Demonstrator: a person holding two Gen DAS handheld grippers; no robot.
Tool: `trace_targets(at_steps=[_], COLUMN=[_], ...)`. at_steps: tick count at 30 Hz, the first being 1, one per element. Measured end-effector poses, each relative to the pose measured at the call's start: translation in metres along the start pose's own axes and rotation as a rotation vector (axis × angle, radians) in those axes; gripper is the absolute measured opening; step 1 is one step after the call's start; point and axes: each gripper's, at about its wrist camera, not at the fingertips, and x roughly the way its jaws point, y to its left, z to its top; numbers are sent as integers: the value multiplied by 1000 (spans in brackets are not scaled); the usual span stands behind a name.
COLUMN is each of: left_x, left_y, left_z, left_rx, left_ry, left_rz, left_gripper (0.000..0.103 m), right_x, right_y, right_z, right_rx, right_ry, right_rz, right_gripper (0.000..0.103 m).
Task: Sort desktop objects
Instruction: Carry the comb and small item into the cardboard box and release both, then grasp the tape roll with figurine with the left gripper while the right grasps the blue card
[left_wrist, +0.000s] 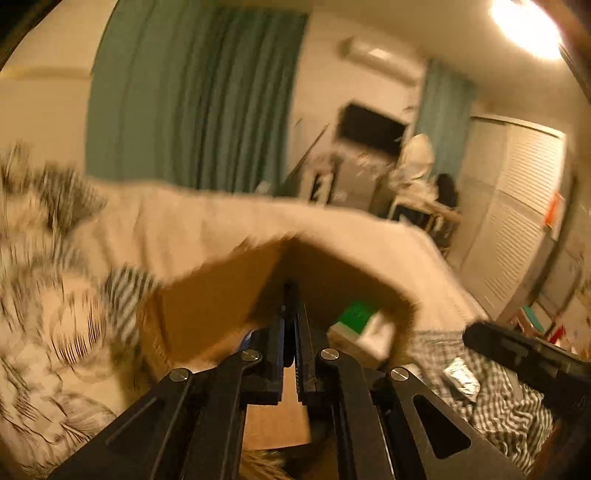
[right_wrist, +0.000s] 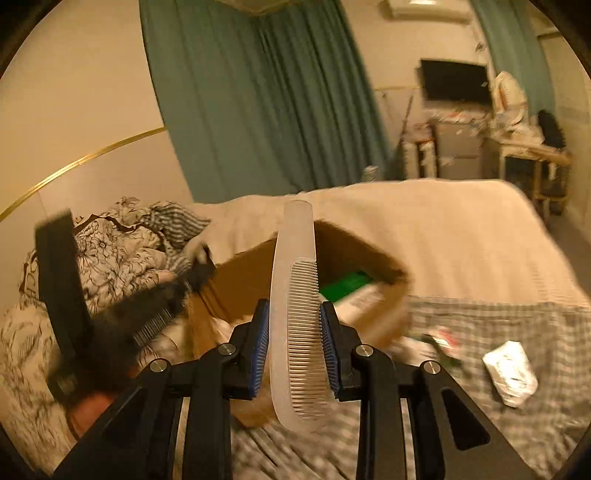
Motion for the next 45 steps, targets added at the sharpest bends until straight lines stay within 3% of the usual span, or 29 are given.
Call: trace_targets(at_steps=[4, 5, 6, 8, 12, 14, 19, 21, 24, 26, 30, 33, 36, 42, 45], left_x=[24, 24, 25, 22, 8, -3, -28, -30, -19, -8, 24, 55, 87, 146, 170], left_y=[21, 20, 20, 13, -11, -27, -90, -115, -151, -166, -178, -170, -168, -179, -178], left_z=[-10, -11, -13, -15, -13, -10, -28, -44, -79, -97, -133, -141, -138, -142, -148], left_rx=[-47, -48, -50, -42, 33, 46, 129, 161, 209, 243, 286, 240, 153, 156, 138], left_ry=[50, 51, 53, 59, 57, 43, 55, 61, 111, 142, 178, 238, 257, 281, 323], left_rz=[0, 5, 8, 29, 45, 15, -182, -245, -315, -329, -254, -224, -226, -159, -180], left_gripper=[6, 17, 43, 77, 80, 80, 81, 93, 97, 97, 97, 97, 97, 97, 97], right_x=[49, 54, 53, 40, -17, -53, -141, -164, -179, -179, -156, -128, -94, -27, 12], right_y=[-7, -10, -9, -13, -20, -28, -53, -64, -82, -98, -131, -154, -183, -240, -263], right_z=[9, 10, 10, 8, 2, -8, -35, -47, -67, -83, -119, -140, -142, -127, -128], right_rx=[145, 175, 194, 197, 110, 86, 20, -9, -21, -12, 41, 79, 96, 110, 87], right_ry=[13, 13, 8, -39, -110, -134, -133, -134, -133, -126, -120, -104, -60, -6, 77], right_rz=[51, 56, 60, 83, -21, -83, -282, -369, -458, -489, -538, -538, -530, -464, -474], right_gripper=[27, 45, 68, 72, 72, 72, 72, 72, 73, 73, 78, 81, 81, 84, 84])
